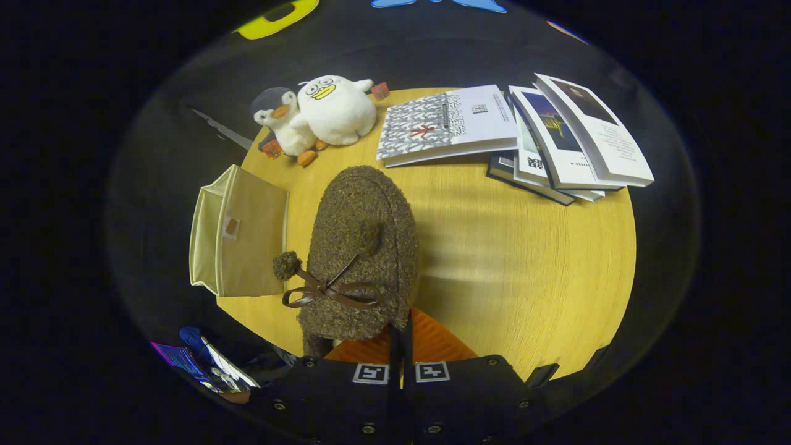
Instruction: Open the storage box then place both shoes into the box .Put the left shoe in first, then the right shoe, with the right side of both shoes facing outward in a uniform manner.
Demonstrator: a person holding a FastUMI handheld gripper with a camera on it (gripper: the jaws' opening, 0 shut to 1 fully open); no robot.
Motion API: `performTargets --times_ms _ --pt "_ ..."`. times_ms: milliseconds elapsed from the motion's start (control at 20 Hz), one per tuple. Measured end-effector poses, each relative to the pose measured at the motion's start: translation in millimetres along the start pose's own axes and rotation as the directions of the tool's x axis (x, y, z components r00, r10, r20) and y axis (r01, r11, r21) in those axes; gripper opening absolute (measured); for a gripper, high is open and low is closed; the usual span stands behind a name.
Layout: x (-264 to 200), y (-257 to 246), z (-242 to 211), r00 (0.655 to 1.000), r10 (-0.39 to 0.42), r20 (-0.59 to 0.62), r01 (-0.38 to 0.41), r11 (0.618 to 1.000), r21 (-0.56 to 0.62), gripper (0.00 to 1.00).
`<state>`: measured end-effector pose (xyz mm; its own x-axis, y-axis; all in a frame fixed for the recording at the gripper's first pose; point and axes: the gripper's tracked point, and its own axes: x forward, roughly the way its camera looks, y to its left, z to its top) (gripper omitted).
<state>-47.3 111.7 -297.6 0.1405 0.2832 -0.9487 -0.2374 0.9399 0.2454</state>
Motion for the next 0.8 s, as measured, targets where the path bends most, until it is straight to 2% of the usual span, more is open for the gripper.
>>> performTargets --times_ms 150,450,800 --pt "0.7 28.8 10.7 1.0 -0.003 0.009 0.004 0.997 -0.082 0.02" --pt "9.9 108.8 31.7 0.995 0.094 -0.035 -0.099 0.979 -0.176 0.02" --pt "12.4 209.7 71.6 0.981 0.184 -0.064 -0.195 0.926 -0.323 0.02"
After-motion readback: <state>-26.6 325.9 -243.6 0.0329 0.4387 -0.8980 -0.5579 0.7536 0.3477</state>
